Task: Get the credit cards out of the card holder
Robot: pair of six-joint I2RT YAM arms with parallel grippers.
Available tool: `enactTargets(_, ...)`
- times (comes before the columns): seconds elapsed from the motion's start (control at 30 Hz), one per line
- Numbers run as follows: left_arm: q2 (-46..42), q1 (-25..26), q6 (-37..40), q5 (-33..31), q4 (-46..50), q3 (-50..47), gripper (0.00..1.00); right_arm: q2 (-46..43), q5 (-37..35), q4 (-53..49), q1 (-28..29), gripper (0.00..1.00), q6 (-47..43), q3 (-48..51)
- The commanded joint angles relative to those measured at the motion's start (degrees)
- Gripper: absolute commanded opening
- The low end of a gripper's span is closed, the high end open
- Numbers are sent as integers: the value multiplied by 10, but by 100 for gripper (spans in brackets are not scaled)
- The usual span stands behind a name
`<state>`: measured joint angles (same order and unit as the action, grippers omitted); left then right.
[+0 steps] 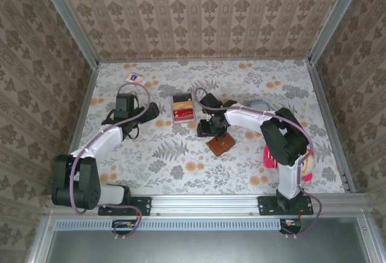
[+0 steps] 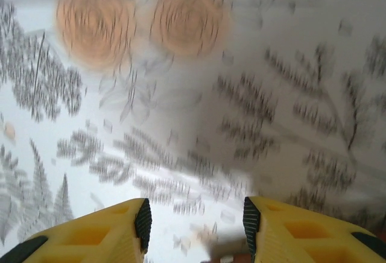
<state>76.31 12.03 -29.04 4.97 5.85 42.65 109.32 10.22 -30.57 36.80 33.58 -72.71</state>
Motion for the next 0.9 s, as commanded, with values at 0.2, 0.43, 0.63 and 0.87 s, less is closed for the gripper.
enactTargets(0.2, 44, 92, -14, 66, 59, 67, 96, -206, -97, -23, -32, 56, 140, 131)
enactTargets(0.43, 112, 190, -25, 135, 92, 125, 91, -292, -90, -5, -66, 57, 229, 259)
enactTargets(0.63, 174, 233, -41, 184, 98, 163, 78, -240, -40, 39, -72, 49, 214, 247)
enactTargets(0.87, 231, 256, -72, 239, 64, 176, 64, -190, -34, 62, -85, 44, 174, 212)
